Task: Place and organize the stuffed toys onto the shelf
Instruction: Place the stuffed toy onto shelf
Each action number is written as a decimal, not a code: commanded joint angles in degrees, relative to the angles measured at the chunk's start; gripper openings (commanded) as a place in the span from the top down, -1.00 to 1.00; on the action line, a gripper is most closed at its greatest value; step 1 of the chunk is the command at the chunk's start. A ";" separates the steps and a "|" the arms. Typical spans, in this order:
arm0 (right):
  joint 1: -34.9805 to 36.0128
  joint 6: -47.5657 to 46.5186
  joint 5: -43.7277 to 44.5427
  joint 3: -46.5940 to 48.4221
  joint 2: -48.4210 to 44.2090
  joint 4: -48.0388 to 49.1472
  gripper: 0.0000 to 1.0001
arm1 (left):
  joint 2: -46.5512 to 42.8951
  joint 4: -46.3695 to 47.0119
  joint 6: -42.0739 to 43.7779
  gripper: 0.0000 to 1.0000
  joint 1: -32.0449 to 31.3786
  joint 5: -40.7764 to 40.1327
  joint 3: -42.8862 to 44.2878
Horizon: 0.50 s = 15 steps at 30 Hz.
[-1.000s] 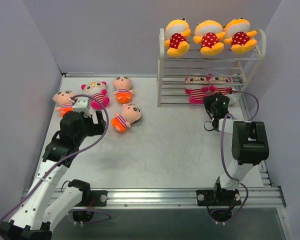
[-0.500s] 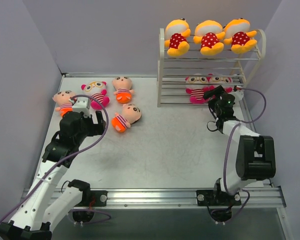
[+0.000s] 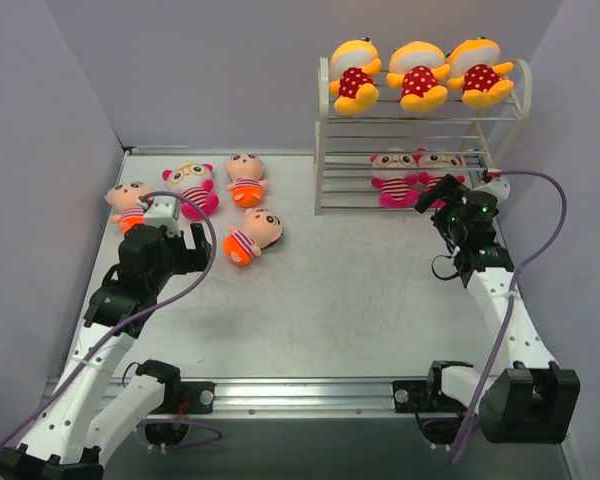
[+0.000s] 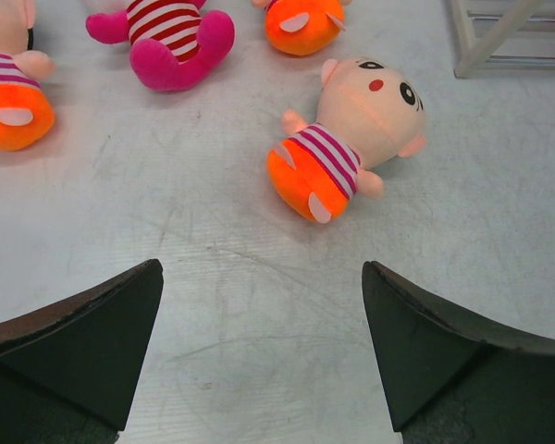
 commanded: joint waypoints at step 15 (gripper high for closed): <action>0.88 -14.69 -9.41 10.44 -24.05 -12.69 -0.99 | 4.39 4.01 -6.22 -0.95 8.01 7.05 -0.10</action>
